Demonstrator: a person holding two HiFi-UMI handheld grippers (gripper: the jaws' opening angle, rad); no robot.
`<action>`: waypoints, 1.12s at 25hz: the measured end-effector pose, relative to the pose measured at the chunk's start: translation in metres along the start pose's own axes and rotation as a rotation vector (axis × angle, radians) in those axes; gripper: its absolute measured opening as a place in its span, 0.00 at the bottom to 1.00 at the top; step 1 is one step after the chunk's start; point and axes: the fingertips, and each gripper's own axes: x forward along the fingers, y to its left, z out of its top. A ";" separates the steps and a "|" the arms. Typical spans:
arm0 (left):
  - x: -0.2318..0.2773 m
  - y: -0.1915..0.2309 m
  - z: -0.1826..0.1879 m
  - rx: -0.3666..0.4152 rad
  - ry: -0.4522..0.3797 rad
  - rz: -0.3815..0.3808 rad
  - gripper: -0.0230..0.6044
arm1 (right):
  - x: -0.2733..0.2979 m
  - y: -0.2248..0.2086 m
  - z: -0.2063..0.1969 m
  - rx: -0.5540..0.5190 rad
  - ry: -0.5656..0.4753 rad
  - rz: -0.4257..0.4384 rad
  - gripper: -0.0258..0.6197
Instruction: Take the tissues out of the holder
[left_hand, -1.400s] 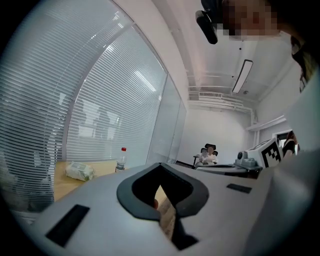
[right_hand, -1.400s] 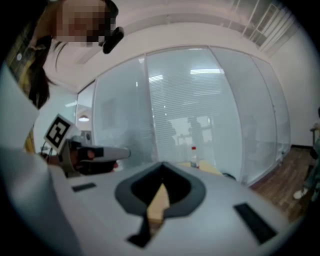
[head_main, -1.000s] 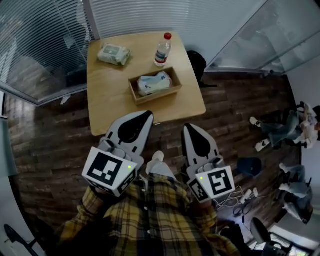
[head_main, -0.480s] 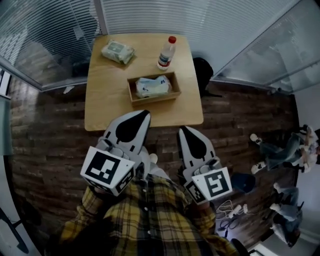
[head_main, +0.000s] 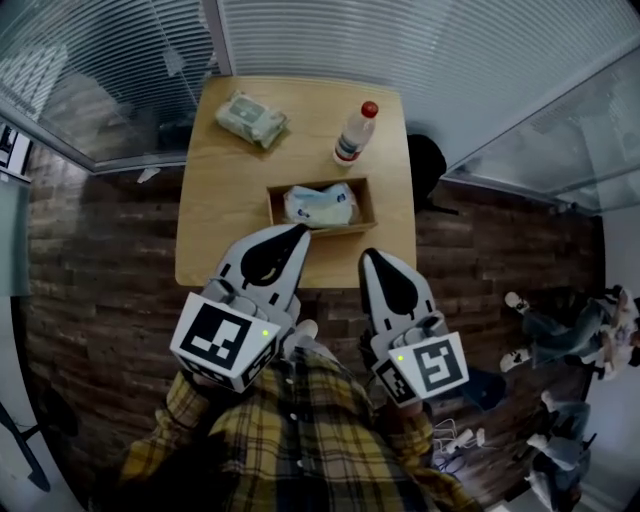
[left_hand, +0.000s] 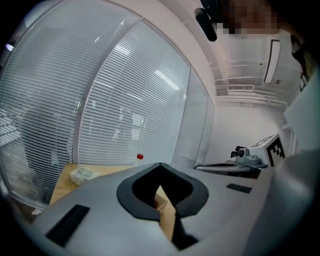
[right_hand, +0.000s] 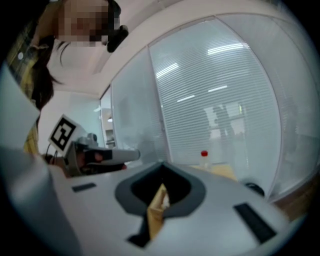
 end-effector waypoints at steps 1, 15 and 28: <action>0.007 0.007 0.004 0.001 -0.005 0.002 0.05 | 0.008 -0.004 0.003 -0.002 0.001 0.002 0.06; 0.067 0.067 0.024 0.006 0.013 0.013 0.05 | 0.090 -0.059 0.024 0.004 0.003 -0.017 0.06; 0.083 0.069 0.027 -0.030 0.008 0.156 0.05 | 0.100 -0.082 0.037 -0.011 0.061 0.124 0.06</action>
